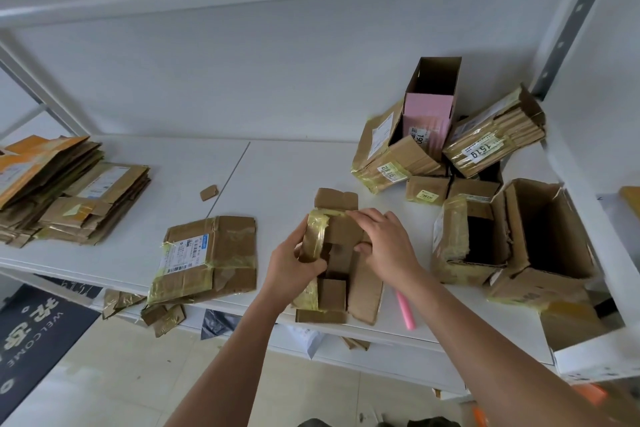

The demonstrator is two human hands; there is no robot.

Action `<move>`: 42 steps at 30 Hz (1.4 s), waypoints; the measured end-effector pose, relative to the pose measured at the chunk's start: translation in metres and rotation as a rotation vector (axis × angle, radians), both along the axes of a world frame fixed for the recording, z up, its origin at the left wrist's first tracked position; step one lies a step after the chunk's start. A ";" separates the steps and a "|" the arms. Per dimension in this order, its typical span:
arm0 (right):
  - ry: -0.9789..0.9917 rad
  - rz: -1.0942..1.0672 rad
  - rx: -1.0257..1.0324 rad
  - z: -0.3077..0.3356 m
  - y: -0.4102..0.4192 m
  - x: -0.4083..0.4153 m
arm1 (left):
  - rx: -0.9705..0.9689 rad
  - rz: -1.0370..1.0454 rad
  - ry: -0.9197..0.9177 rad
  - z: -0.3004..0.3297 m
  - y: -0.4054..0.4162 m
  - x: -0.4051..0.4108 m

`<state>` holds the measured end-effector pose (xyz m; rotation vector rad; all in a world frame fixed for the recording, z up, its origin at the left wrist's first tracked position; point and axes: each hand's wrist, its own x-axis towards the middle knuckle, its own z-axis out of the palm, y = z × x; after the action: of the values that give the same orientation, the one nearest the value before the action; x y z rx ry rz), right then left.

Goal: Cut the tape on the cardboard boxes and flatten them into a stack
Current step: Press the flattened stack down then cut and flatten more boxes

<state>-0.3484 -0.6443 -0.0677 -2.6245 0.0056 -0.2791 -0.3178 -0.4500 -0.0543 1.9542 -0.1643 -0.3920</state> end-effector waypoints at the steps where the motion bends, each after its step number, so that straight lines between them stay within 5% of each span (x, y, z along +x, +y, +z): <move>1: 0.009 0.003 -0.006 -0.001 0.000 0.002 | -0.039 -0.014 0.022 0.002 0.003 0.000; 10: -0.018 -0.144 0.138 -0.018 0.028 -0.010 | 0.059 0.241 0.033 -0.008 0.002 0.010; 18: 0.517 -0.172 1.095 -0.027 0.062 -0.046 | 0.131 0.403 0.048 -0.024 0.006 0.007; 23: 0.484 -0.219 1.013 -0.025 0.056 -0.028 | 0.441 0.074 0.059 -0.021 0.001 0.002; 26: 0.394 -0.259 0.917 -0.025 0.052 -0.019 | 0.555 0.095 0.055 -0.023 0.001 -0.005; 42: 0.326 -0.270 0.804 -0.043 0.060 -0.023 | 0.216 0.195 0.302 -0.025 0.003 -0.010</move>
<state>-0.3717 -0.5848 -0.1111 -1.8322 0.4819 0.0648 -0.3277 -0.4468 -0.0793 2.0717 0.2711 -0.5879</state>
